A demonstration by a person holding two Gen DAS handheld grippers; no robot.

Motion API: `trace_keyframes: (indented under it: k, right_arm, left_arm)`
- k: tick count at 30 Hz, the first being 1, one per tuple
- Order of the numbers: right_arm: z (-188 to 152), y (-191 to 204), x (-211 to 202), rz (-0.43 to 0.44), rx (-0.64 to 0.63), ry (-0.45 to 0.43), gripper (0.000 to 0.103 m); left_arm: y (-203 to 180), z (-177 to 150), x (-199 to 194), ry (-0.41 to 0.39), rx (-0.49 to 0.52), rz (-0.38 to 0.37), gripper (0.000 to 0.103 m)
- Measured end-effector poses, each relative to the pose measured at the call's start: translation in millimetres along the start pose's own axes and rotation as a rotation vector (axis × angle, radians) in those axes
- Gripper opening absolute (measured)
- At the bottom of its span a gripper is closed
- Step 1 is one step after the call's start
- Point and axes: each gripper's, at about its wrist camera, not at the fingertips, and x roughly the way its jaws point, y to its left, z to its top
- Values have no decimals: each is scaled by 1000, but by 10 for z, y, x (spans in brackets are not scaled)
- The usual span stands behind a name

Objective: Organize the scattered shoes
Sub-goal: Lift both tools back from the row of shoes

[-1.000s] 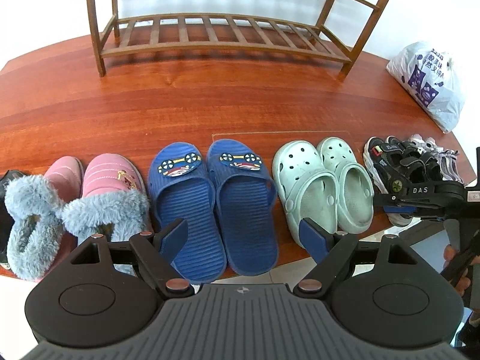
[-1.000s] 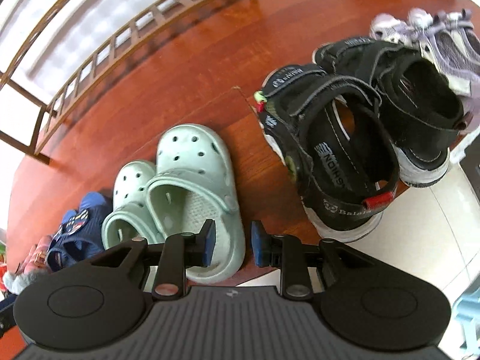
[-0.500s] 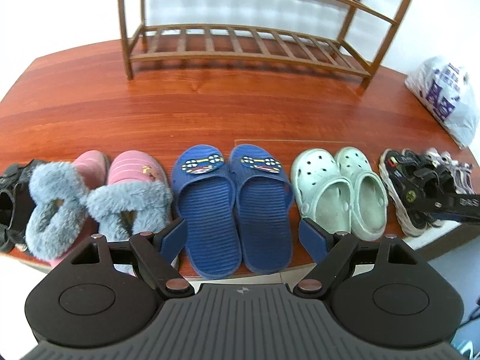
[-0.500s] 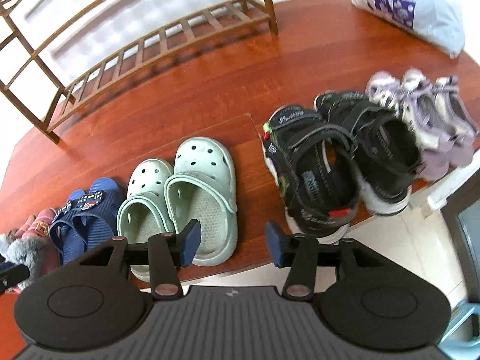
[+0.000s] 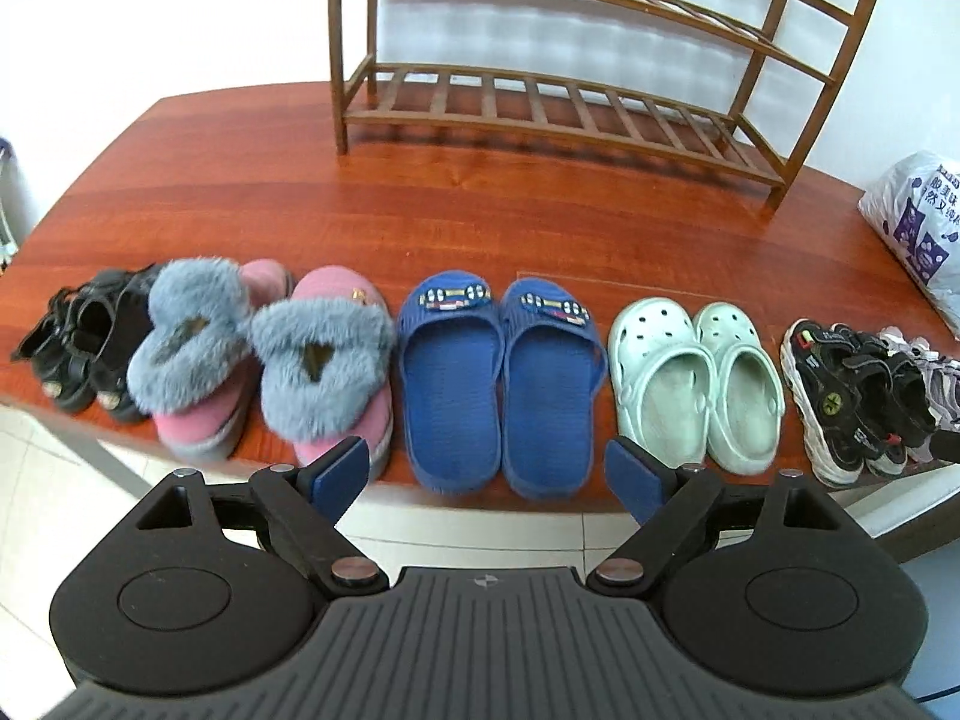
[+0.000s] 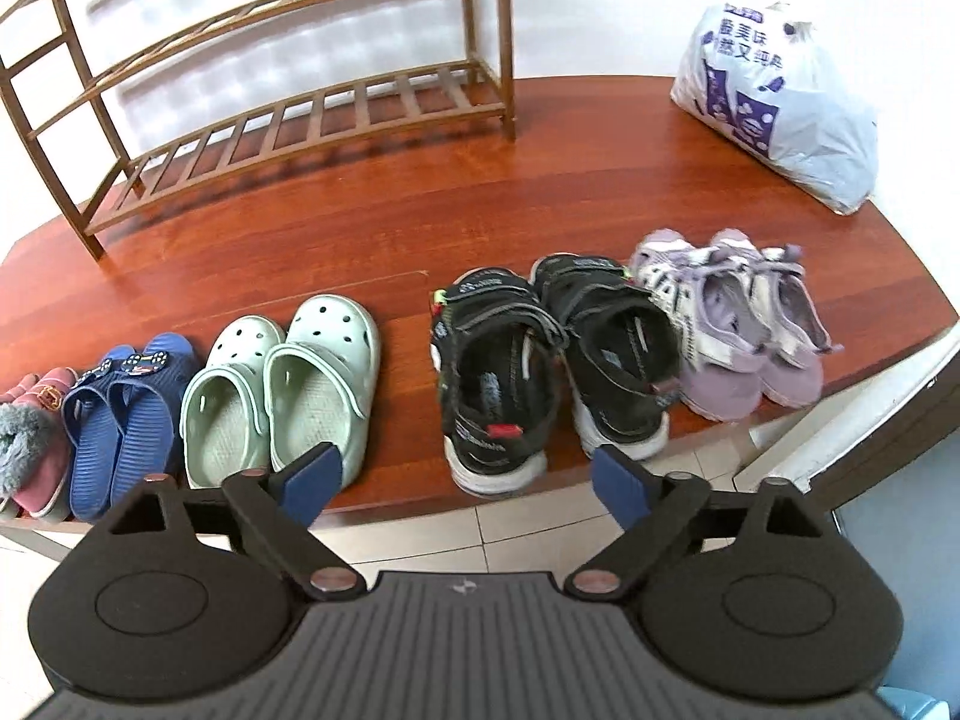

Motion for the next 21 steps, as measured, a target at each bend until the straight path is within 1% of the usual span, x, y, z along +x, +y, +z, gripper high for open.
trace_keyframes:
  k: [5, 11, 21]
  right_arm:
    - [-162, -193, -154, -1, -19, -12, 98]
    - [-314, -333, -307, 0, -57, -30, 99]
    - [-346, -486, -421, 20, -60, -48, 100]
  left_arm:
    - [-104, -218, -190, -6, -20, 14, 89]
    - [-213, -408, -319, -3, -43, 27, 89]
    - [-298, -533, -368, -3, -73, 29, 90]
